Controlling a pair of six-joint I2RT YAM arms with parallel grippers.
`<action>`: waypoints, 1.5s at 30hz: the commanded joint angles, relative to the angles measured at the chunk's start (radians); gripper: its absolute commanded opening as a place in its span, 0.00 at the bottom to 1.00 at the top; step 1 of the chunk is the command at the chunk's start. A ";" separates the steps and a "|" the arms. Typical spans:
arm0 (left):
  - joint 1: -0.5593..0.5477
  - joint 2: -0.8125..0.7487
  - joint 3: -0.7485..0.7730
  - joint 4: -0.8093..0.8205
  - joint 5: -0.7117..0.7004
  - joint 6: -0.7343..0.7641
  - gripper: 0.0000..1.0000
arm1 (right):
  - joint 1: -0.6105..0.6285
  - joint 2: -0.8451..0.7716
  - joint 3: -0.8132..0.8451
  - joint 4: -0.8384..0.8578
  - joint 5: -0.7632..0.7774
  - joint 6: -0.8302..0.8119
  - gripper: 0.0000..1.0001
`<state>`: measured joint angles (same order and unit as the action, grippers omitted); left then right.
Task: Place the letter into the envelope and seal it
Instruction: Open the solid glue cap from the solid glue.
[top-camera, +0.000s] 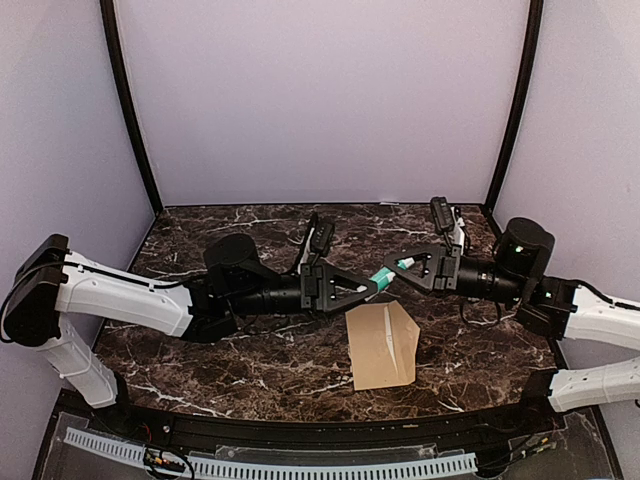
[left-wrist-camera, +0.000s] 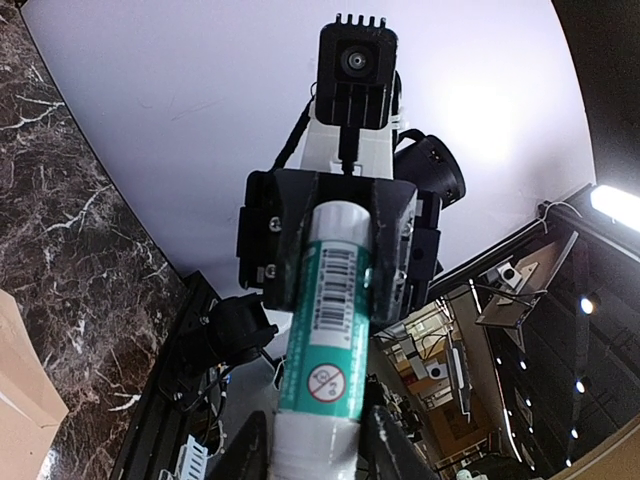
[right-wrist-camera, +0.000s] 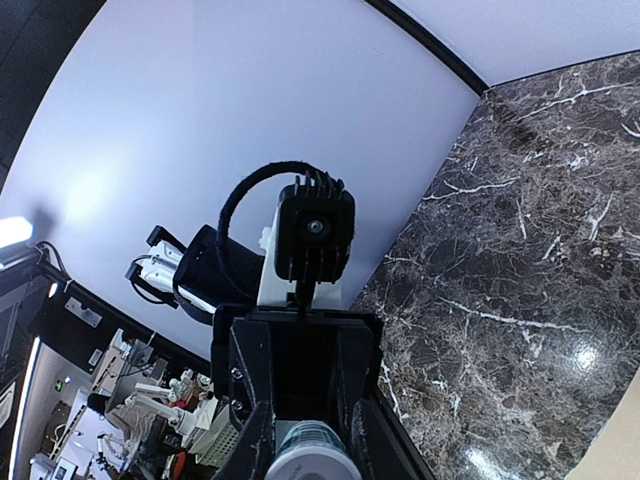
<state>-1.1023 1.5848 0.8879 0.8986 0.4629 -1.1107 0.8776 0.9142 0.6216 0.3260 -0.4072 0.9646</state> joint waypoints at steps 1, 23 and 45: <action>0.005 -0.008 -0.018 0.048 0.002 0.001 0.27 | 0.005 -0.028 0.015 0.001 0.022 -0.001 0.11; 0.016 -0.045 -0.036 -0.048 0.073 0.054 0.00 | -0.003 -0.109 0.008 -0.174 0.223 0.019 0.10; 0.067 -0.125 -0.158 -0.203 0.054 0.143 0.00 | -0.155 -0.132 0.008 -0.229 0.177 0.016 0.11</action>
<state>-1.0637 1.5494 0.7799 0.7929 0.5709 -1.0279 0.7395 0.7979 0.6170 0.0963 -0.2123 0.9989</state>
